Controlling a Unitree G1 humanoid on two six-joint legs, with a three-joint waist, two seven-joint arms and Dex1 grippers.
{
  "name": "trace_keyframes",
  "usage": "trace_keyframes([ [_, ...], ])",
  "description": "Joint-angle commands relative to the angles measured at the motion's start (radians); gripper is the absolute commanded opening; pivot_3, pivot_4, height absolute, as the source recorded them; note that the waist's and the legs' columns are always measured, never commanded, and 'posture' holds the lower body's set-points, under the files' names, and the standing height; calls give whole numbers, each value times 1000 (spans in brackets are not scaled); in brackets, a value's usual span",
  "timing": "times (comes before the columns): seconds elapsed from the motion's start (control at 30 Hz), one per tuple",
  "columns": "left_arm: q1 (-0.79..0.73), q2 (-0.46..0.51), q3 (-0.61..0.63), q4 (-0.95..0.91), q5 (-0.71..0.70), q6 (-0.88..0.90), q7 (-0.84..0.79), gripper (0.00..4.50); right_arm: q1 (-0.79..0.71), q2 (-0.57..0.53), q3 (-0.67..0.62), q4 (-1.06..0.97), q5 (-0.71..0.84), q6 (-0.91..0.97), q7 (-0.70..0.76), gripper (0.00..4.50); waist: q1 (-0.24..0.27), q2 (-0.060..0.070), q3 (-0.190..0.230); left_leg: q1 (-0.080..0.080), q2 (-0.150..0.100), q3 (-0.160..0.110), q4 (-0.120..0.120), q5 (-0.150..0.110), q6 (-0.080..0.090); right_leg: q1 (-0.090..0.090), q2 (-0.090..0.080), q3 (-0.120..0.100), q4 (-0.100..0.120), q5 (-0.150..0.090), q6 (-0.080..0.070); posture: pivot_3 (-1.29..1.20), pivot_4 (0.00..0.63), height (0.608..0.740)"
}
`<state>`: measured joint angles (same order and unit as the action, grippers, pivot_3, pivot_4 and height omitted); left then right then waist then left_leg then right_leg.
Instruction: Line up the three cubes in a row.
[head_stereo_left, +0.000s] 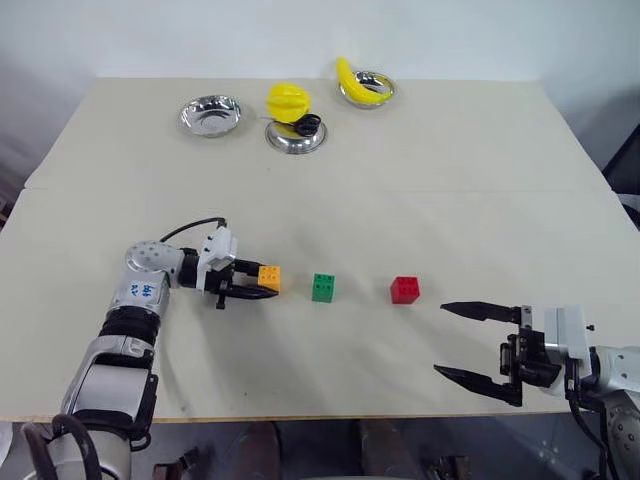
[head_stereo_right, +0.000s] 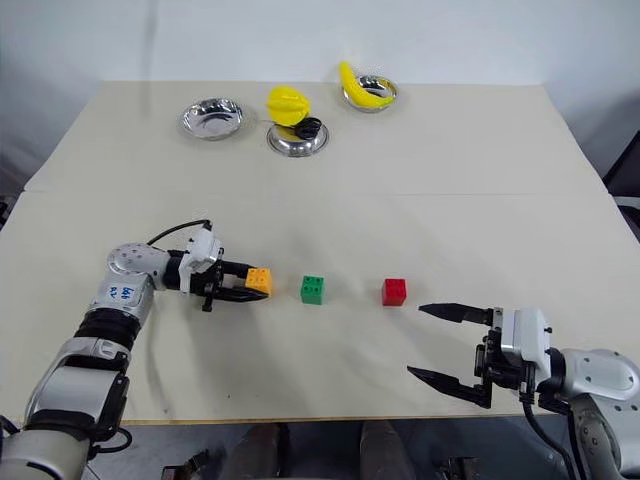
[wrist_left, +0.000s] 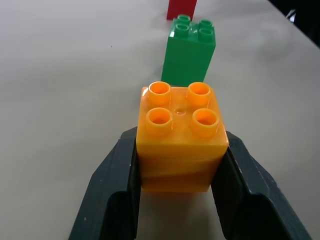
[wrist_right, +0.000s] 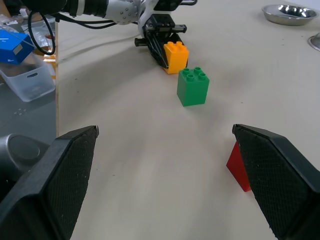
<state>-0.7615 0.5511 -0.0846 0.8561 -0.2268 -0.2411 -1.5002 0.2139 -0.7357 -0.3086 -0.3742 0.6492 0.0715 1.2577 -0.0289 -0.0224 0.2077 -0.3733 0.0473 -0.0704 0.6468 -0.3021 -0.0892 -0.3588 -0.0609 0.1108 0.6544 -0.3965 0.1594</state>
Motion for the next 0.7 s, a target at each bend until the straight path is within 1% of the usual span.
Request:
trace_keyframes([
  [0.03, -15, 10, 2, 58, 23, -34, -48, 1511, 6, -6, -24, -31, 28, 5, -3, 4500, 1, 0, 0, 0, 0, 0, 0, 0, 0, 0, 0, 0, 1, 0, 0, 0, 150, 740],
  [0.23, -52, 34, 14, 125, 16, -109, -97, 1511, -2, -16, -22, -20, 27, 7, 10, 4500, 0, 0, 0, 1, 0, 0, 1, 0, 0, 1, 0, 0, 2, 0, 1, 0, 150, 740],
  [0.47, -72, 42, -3, 160, 2, -117, -114, 1511, -18, -20, -21, -9, 24, 12, 21, 4500, 2, 0, 0, 1, 0, 0, 1, 0, 0, 1, 0, 0, 3, 0, 1, 0, 150, 740],
  [0.57, -70, 53, -42, 153, -7, -74, -114, 1511, -23, -21, -20, -1, 22, 13, 26, 4500, 1, 0, 0, 1, 0, -1, 1, 0, 0, 1, 0, 0, 3, 0, 1, 0, 150, 740],
  [0.63, -67, 56, -60, 148, -14, -54, -114, 2252, -28, -21, -18, 3, 21, 13, 28, 4500, -1, 0, 0, 1, 0, -1, 1, 0, 0, 1, 0, 0, 3, 0, 1, 0, 150, 740],
  [0.7, -69, 59, -54, 151, -8, -70, -114, 2816, -36, -20, -14, 7, 19, 14, 29, 4500, 1, 0, 0, 1, 0, -1, 1, 0, 0, 1, 0, 0, 3, 0, 1, 0, 150, 740],
])
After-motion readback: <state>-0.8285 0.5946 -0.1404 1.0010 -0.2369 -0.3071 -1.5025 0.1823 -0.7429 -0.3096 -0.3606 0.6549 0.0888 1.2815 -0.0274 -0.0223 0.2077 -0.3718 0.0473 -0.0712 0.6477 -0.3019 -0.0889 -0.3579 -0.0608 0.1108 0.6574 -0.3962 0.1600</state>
